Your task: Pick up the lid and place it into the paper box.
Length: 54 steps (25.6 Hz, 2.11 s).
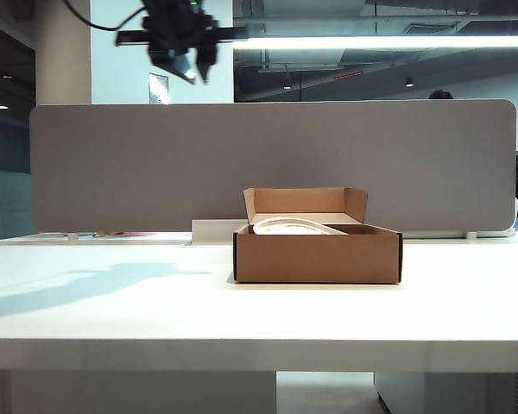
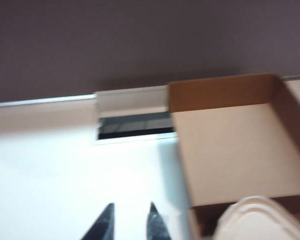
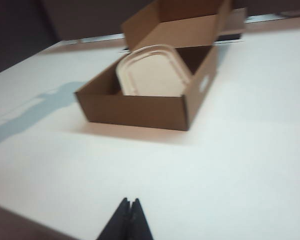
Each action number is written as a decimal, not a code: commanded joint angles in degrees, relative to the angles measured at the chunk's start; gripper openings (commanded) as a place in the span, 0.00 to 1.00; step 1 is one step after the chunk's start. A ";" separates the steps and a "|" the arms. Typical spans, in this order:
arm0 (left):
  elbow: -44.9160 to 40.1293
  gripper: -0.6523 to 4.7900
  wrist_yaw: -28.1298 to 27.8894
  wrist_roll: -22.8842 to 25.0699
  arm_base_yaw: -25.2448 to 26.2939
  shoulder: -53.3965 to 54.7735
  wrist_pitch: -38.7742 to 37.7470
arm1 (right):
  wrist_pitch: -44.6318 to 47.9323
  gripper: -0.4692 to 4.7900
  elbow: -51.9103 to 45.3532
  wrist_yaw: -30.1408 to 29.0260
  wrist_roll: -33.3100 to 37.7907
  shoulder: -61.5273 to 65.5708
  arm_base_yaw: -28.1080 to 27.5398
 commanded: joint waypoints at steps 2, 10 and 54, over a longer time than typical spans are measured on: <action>-1.99 0.25 3.21 2.05 4.20 -3.98 -4.76 | 0.61 0.07 -0.24 4.90 -0.44 -0.02 0.00; -19.74 0.21 5.99 2.71 7.58 -15.78 0.90 | 0.57 0.07 -0.24 4.90 -0.44 -0.02 0.00; -92.54 0.11 22.12 -2.01 23.28 -95.21 15.02 | 0.15 0.07 -0.24 4.74 -0.42 -0.04 -0.07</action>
